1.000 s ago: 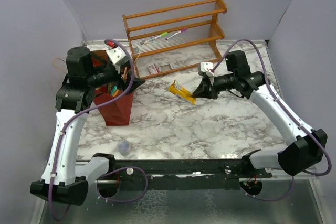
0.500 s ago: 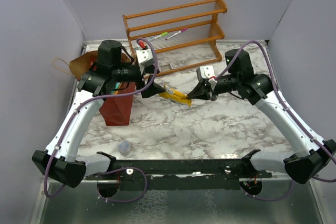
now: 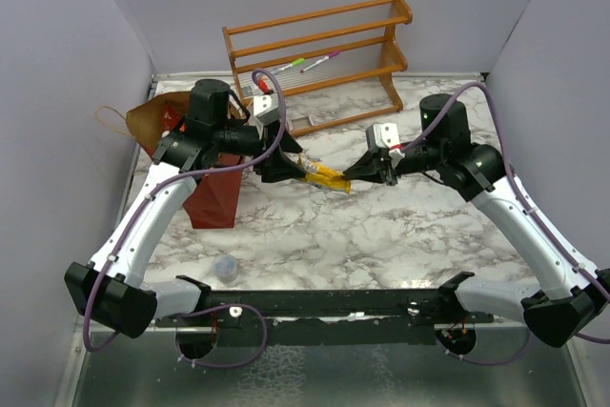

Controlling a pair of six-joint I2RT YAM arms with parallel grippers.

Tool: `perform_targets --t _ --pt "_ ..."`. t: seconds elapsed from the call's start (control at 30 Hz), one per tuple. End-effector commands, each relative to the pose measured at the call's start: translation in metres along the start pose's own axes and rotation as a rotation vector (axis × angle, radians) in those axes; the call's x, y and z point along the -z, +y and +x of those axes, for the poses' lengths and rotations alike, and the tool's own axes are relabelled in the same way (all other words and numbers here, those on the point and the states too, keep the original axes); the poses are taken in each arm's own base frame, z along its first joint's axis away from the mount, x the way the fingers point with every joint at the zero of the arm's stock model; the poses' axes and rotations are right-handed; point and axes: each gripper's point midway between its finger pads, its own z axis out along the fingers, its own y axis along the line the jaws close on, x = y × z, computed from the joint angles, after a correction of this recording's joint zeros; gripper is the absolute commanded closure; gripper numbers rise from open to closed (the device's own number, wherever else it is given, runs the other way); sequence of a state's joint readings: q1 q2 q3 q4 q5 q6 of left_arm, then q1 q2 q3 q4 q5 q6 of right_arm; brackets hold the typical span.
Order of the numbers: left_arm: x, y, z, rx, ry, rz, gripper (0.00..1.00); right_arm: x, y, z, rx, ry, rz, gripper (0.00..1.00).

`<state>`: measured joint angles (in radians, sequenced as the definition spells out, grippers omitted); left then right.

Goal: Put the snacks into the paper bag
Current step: Place the snack in the paper bag.

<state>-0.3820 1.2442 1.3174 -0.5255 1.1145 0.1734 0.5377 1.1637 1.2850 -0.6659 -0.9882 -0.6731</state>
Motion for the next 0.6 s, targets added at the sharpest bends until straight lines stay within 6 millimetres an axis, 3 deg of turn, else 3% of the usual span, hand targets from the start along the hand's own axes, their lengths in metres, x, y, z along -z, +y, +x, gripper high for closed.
perform_targets --t 0.0,0.2,0.57 --pt "-0.001 -0.017 -0.013 -0.008 -0.053 0.089 0.42 0.0 0.003 -0.011 0.027 -0.044 -0.001 0.99" --pt "0.0 -0.022 -0.011 -0.007 -0.061 0.097 0.61 -0.001 0.001 -0.01 0.022 -0.041 0.012 0.99" --pt "0.004 -0.029 -0.012 -0.023 -0.069 0.091 0.86 -0.001 -0.001 -0.008 0.015 -0.043 0.033 0.99"
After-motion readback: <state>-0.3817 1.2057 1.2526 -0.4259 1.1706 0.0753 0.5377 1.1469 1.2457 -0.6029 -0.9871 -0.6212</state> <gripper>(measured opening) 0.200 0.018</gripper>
